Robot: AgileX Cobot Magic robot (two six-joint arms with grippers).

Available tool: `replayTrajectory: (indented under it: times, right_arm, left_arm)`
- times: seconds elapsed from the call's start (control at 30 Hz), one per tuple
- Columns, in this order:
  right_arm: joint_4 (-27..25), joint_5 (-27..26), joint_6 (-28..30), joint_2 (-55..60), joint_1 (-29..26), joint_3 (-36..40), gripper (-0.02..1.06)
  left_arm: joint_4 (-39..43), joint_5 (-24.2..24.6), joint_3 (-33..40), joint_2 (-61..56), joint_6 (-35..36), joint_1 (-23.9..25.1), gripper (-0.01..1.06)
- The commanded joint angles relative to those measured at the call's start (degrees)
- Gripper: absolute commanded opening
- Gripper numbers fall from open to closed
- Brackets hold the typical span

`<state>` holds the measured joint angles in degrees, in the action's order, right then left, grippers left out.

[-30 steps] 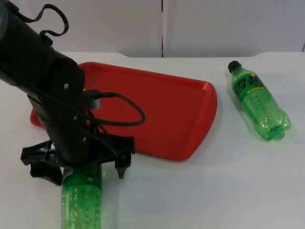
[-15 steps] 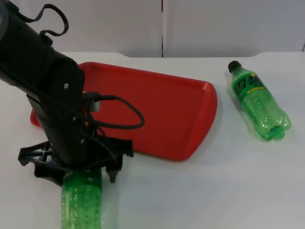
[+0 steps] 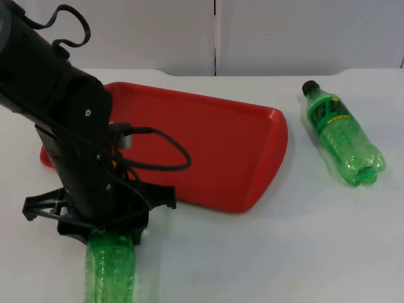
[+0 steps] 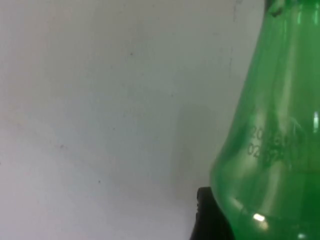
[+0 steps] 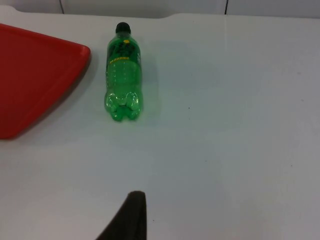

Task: Place the bottle upright on the tray.

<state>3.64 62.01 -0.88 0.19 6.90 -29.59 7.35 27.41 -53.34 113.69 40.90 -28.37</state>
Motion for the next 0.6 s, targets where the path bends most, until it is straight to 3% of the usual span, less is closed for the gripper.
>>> replayTrajectory:
  times: [0.0,0.27,0.47,0.57]
  right_arm:
    - [0.3,-0.3,0.0,-0.2,-0.5,0.1,1.04]
    - [0.3,-0.3,0.0,-0.2,-0.5,0.1,1.04]
    - [0.3,-0.3,0.0,-0.2,-0.5,0.1,1.04]
    - [0.3,-0.3,0.0,-0.2,-0.5,0.1,1.04]
  left_arm:
    - [-0.7,0.2,-0.3,-1.5,-0.1,-0.2,0.00]
    - [-0.3,-4.1,-0.3,-9.6,-1.7,-0.2,0.00]
    - [3.8,-11.7,-0.3,-21.2,-5.2,-0.2,0.00]
    - [12.3,-20.1,-0.3,-28.0,-5.2,-0.2,0.00]
